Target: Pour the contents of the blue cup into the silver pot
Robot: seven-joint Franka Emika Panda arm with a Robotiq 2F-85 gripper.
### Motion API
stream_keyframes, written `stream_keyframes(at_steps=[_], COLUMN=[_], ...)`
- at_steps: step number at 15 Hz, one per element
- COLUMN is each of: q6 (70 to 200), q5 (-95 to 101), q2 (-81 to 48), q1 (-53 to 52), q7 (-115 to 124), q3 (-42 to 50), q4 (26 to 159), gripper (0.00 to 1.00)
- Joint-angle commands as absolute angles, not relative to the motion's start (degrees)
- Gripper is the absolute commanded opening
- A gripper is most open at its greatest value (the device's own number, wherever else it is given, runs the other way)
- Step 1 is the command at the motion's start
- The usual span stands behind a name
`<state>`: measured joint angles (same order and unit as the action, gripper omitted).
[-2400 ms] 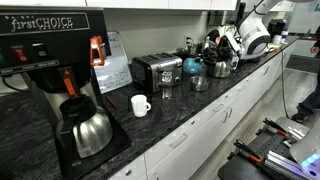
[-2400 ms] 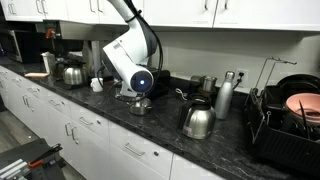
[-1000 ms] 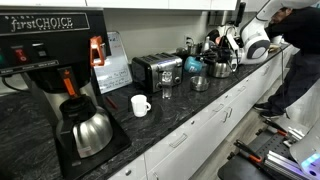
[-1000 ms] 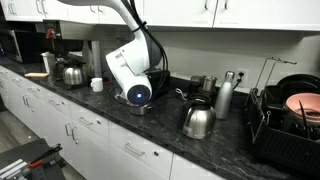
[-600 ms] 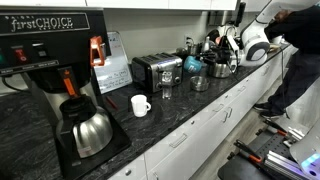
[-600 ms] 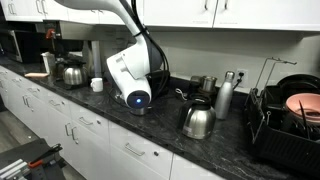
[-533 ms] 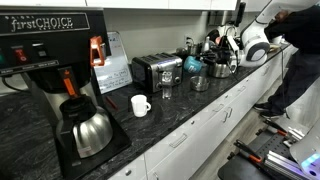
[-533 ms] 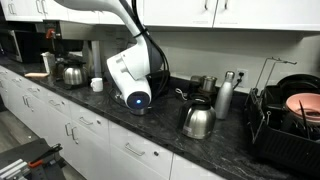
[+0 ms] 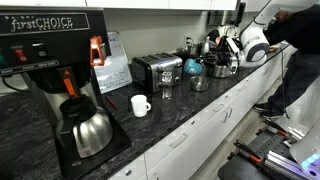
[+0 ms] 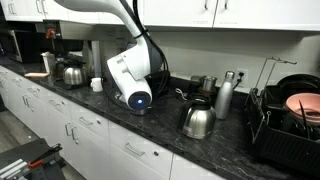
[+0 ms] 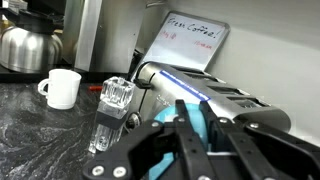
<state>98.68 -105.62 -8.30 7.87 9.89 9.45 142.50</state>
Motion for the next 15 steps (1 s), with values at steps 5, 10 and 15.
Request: stream_keyframes(at_steps=[5, 10, 15], q6=[105.9, 108.5, 114.7], q5=[-93.7, -86.4, -75.4], q2=[-6.5, -4.8, -0.9], q1=[6.0, 4.1, 1.4], q7=[6.3, 4.9, 3.5], q3=[8.6, 7.4, 4.3], q4=[140.1, 138.2, 139.3], gripper=[0.05, 0.05, 0.05])
